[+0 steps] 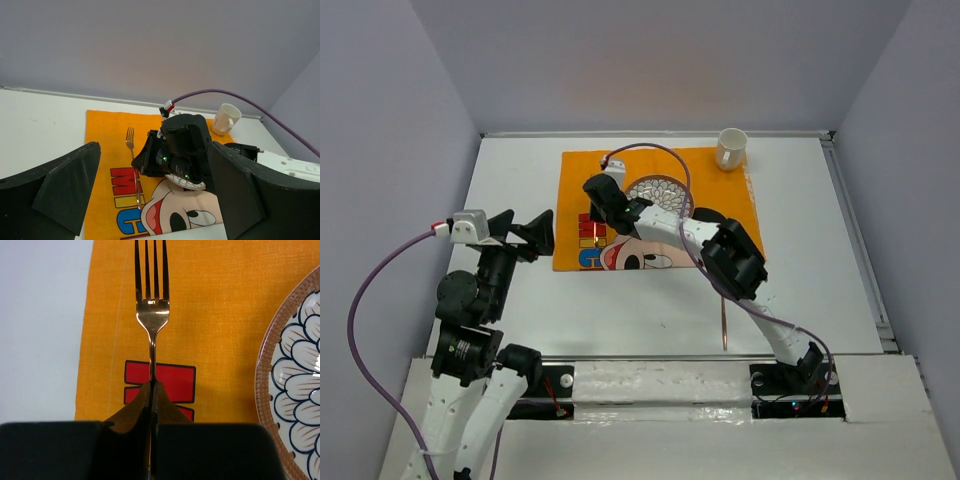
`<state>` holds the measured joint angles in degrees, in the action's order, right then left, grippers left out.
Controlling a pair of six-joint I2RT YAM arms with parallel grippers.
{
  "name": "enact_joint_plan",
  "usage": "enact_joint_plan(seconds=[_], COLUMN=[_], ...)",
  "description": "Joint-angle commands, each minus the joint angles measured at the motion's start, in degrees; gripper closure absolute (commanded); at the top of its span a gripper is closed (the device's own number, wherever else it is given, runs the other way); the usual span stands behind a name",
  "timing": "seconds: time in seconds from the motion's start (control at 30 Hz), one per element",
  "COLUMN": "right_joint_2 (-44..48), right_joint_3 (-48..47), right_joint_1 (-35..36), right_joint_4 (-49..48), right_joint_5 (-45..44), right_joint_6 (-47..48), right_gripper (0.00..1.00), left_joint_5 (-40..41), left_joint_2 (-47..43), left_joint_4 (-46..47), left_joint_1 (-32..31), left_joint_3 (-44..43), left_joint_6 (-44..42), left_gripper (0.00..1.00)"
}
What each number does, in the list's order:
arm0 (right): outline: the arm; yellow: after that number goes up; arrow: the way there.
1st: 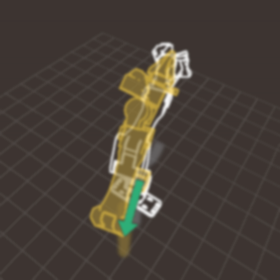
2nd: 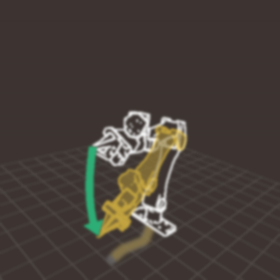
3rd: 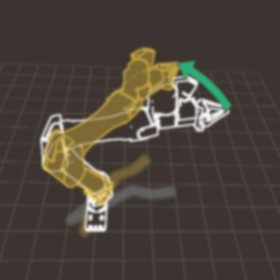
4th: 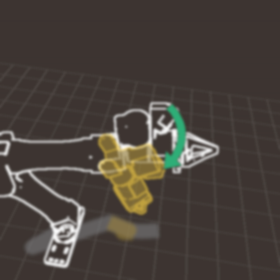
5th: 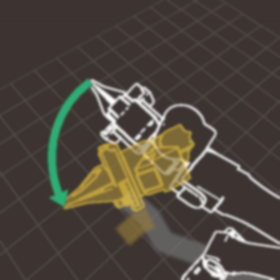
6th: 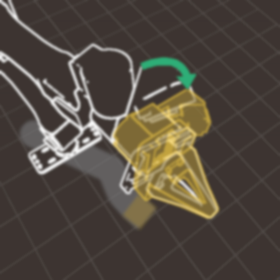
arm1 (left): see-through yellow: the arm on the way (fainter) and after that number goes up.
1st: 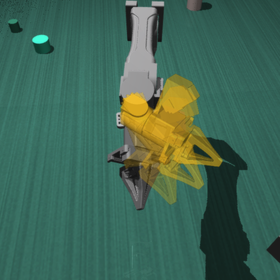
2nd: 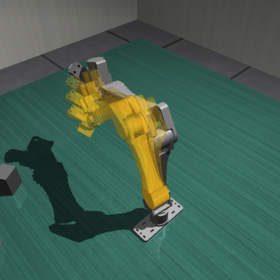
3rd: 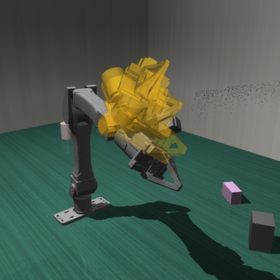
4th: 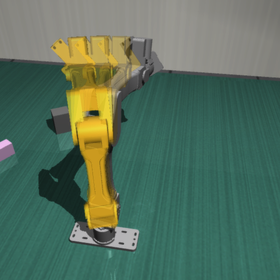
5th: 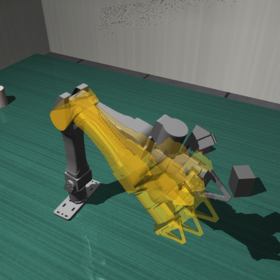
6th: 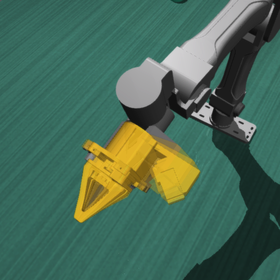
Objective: Set the dinner table for one person
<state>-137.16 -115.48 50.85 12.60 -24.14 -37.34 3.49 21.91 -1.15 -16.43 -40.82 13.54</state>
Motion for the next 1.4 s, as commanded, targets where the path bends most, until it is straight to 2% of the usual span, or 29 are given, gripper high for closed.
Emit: enact_joint_plan(seconds=[0.0,0.37,0.53,0.97,1.0,1.03,1.1,1.13,1.2,1.37], right_joint_2=[-2.14,-4.52,-8.81,-11.9,-12.16,-12.25,-12.34,-12.25,-11.12,-4.27], right_joint_3=[-5.28,-7.65,-13.17,-16.79,-16.79,-16.71,-16.44,-16.44,-16.36,-14.78], right_joint_1=[-1.19,-1.72,-1.72,-3.3,-3.3,-3.3,-3.83,-3.83,-3.83,-3.83], right_joint_4=[2.16,3.75,5.85,6.91,6.91,6.91,7.0,7.0,7.09,7.0], right_joint_5=[-1.17,-0.64,0.85,0.41,0.41,0.5,0.76,0.94,1.73,3.83], right_joint_6=[-2.38,-0.63,0.34,1.13,1.13,1.13,0.96,0.78,1.04,3.59], right_gripper=[1.0,1.0,1.0,1.0,0.94,0.81,0.68,0.58,0.49,0.43], left_joint_5=[1.0,0.91,0.73,1.17,1.17,1.17,1.26,1.26,1.35,1.17], left_joint_2=[-0.99,-1.52,-1.43,-1.17,-1.17,-1.0,-0.99,-0.99,-0.99,-0.82], left_joint_4=[1.94,1.76,1.85,1.76,1.76,1.85,1.85,1.85,1.85,1.94], left_joint_1=[-1.06,-2.12,-2.82,-3.44,-3.35,-3.35,-3.26,-3.18,-3.0,-3.0], left_joint_3=[-0.84,-0.84,-0.75,-0.75,-0.75,-0.75,-0.76,-0.84,-0.75,-0.84], left_joint_6=[-1.06,-0.97,-0.97,-1.06,-0.97,-0.97,-0.97,-0.97,-0.97,-0.88], left_gripper=[0.01,0.01,0.01,0.01,0.01,0.01,0.01,0.01,0.01,0.01])
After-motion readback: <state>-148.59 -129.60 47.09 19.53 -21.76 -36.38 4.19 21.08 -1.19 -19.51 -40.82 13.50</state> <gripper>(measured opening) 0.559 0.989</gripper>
